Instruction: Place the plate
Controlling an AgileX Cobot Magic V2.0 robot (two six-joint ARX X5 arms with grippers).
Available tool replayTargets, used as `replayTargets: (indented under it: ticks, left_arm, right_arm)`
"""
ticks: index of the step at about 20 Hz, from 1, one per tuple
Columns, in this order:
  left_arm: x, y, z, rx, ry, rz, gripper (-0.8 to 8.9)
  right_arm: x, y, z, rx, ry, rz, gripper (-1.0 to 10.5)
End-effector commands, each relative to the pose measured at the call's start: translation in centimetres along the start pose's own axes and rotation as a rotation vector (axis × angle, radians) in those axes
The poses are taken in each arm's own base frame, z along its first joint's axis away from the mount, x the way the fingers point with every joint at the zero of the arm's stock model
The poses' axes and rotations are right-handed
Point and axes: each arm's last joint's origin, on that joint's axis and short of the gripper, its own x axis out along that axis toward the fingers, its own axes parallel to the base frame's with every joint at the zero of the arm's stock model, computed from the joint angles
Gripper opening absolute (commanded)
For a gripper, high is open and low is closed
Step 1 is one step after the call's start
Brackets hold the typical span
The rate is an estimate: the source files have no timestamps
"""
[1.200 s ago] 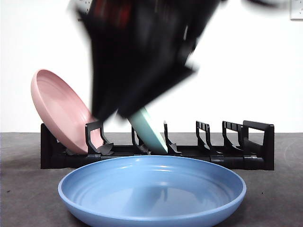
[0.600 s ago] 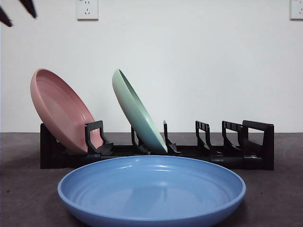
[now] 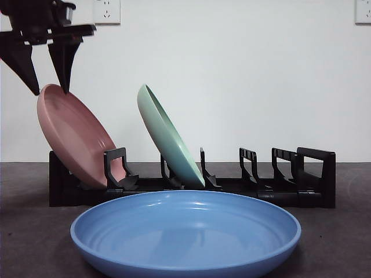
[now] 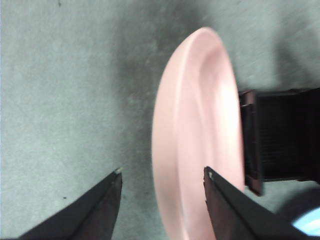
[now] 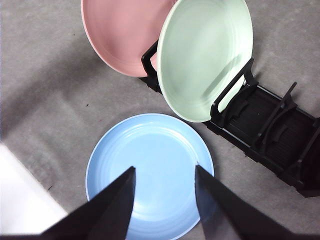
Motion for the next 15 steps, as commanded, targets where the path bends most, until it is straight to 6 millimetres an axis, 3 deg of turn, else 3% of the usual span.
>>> replayTargets:
  ticks: [1, 7, 15]
  left_arm:
    - [0.0, -0.3, 0.7, 0.013, -0.020, 0.003, 2.47]
    - [-0.2, -0.2, 0.9, 0.016, -0.036, 0.015, 0.82]
    - [-1.1, -0.2, 1.3, 0.037, -0.058, 0.035, 0.17]
  right_arm:
    - [-0.1, 0.3, 0.4, 0.007, -0.012, 0.010, 1.9]
    - [-0.1, 0.3, 0.4, 0.006, -0.012, 0.010, 1.9]
    - [-0.1, 0.3, 0.3, 0.006, -0.005, 0.008, 1.9]
